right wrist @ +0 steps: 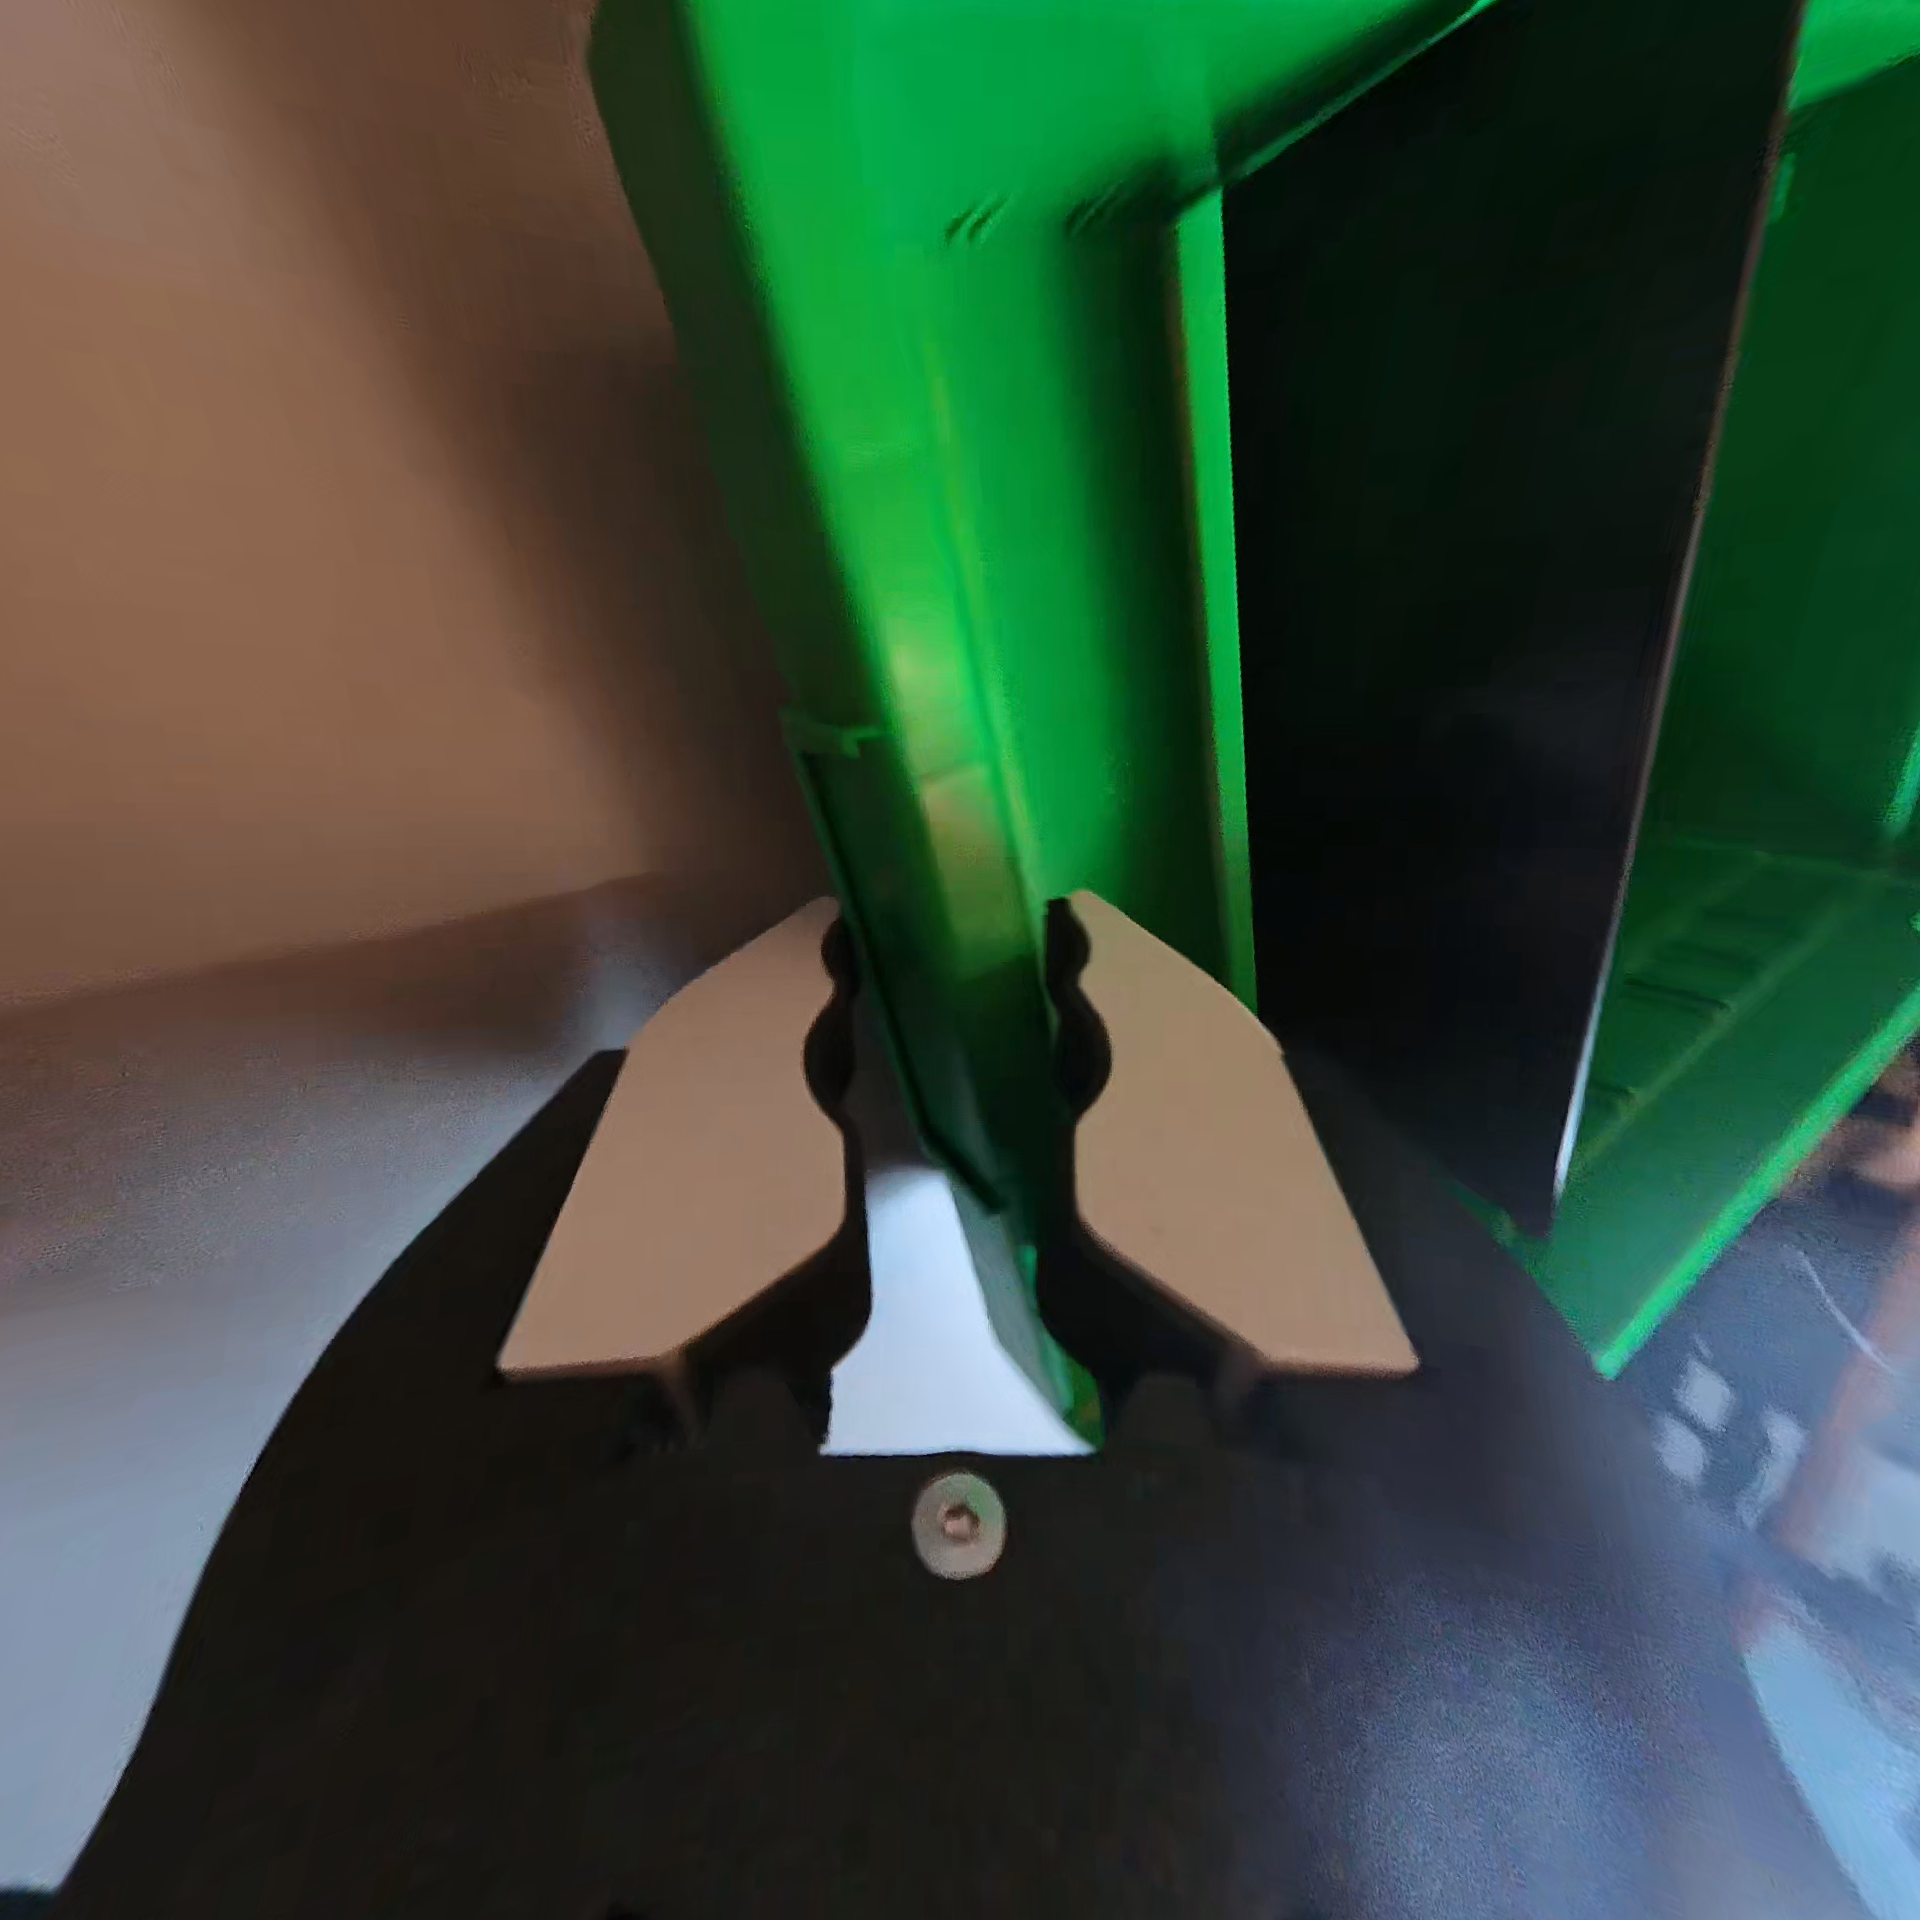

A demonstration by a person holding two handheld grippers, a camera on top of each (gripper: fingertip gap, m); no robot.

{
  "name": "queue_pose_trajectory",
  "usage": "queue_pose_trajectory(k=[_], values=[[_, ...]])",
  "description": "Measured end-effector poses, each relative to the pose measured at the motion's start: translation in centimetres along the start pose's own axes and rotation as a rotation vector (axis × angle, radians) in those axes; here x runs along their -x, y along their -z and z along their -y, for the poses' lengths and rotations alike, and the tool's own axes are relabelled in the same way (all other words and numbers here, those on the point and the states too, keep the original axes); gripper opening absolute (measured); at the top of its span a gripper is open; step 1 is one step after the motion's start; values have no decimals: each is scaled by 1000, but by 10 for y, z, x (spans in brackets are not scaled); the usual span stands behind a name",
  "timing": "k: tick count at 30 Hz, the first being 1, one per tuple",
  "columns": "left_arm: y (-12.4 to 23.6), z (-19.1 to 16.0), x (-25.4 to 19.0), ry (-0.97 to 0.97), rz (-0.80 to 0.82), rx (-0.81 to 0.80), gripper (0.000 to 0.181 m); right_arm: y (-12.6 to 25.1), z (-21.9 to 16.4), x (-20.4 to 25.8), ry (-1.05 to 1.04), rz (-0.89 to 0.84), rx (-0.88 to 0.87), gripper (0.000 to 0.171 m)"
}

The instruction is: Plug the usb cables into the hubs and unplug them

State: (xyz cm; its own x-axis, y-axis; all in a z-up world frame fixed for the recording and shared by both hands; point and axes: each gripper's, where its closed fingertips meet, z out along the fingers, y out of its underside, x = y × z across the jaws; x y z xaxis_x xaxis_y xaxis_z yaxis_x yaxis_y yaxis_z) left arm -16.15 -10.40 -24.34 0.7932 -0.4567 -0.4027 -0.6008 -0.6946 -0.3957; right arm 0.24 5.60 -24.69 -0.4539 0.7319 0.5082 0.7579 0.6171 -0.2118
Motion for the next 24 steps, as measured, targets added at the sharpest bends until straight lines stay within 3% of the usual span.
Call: queue_pose_trajectory(k=[1, 3, 12, 24], values=[[-6, -5, 1, -5, 2, 22, 50, 6, -8, 0, -33, -40, 25, 33], [-14, -8, -1, -3, -25, 22, 35, 19, -19, 13, -117, -15, 11, 34], [-10, -17, 3, 52, 48, -9, 36, 54, -90, 41, -300, -140, 134, 35], [-21, -34, 42, 174, 79, -62, 39, 31, -167, -20, -456, -274, 327, 35]])
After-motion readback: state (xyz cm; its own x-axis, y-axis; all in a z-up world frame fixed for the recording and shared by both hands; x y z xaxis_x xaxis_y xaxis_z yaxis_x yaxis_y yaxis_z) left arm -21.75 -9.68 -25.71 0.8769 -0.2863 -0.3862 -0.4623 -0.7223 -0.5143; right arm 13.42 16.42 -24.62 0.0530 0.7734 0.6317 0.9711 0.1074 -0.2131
